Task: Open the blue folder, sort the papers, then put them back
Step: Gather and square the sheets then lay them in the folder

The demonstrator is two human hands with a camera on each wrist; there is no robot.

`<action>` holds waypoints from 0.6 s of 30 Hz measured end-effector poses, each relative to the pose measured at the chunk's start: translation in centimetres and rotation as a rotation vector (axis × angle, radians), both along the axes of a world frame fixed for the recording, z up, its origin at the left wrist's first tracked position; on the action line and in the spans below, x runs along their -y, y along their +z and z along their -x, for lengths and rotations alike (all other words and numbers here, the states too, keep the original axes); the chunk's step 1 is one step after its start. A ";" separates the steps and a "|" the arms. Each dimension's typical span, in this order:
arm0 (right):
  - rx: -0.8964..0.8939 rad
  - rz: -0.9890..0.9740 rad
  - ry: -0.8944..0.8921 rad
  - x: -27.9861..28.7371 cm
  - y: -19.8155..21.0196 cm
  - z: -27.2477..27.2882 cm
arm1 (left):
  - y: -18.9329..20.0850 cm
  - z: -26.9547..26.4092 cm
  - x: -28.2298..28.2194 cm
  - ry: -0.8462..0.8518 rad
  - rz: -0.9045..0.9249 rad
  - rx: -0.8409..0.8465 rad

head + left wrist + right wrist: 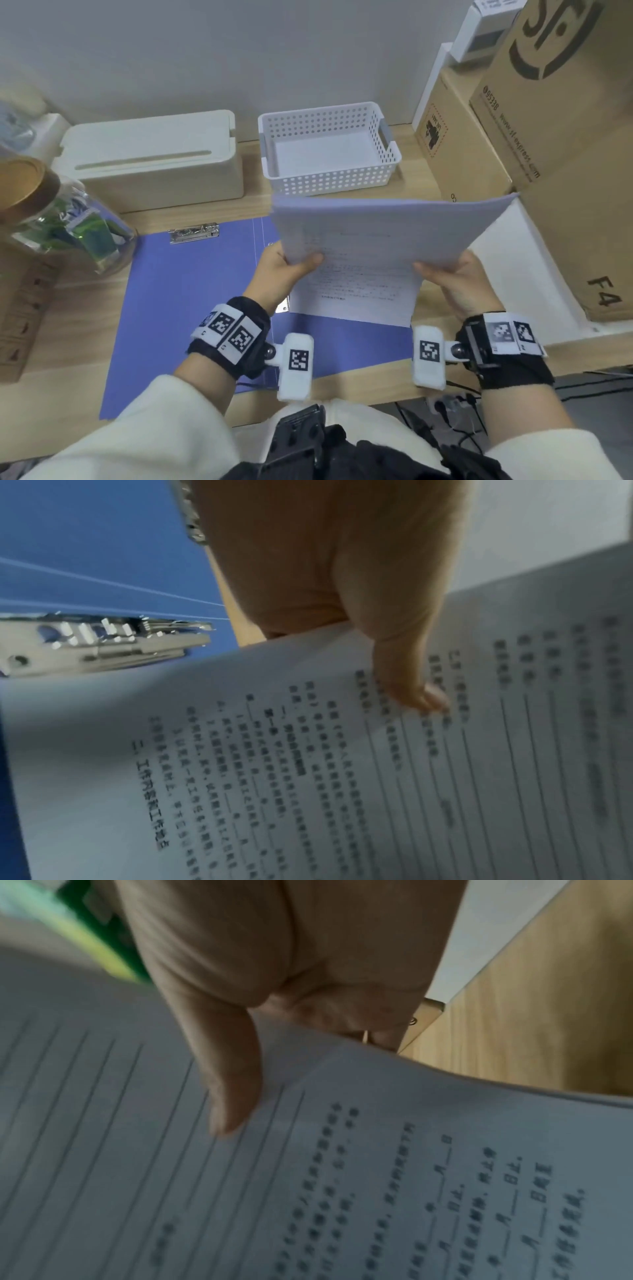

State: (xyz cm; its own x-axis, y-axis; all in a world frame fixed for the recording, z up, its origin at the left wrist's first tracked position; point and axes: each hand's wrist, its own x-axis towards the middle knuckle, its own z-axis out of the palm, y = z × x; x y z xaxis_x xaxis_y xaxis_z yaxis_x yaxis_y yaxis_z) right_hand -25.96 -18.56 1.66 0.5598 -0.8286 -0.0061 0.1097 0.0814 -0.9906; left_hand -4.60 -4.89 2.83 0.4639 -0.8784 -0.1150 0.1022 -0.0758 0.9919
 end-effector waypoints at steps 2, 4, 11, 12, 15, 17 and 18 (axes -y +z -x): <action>-0.055 0.031 -0.070 0.3 -0.2 -0.4 | 0.2 0.3 0.4 0.022 0.000 0.017; -0.027 0.023 -0.133 0.6 0.4 -0.3 | 0.8 0.1 0.7 0.065 0.022 0.014; -0.125 0.026 -0.092 -0.6 0.3 -1.4 | 0.3 1.5 0.3 0.068 -0.005 -0.006; -0.105 0.015 -0.120 -0.5 0.6 -1.7 | 0.4 1.6 0.4 0.081 0.017 -0.011; -0.036 -0.008 -0.188 -0.5 0.8 -1.9 | 0.6 1.3 0.8 0.099 0.072 -0.054; -0.091 -0.028 -0.170 -0.9 0.4 -2.0 | 0.1 1.4 0.6 0.079 0.037 -0.061; -0.128 -0.034 -0.151 -1.0 0.2 -2.2 | -0.2 1.3 0.6 0.069 0.012 -0.061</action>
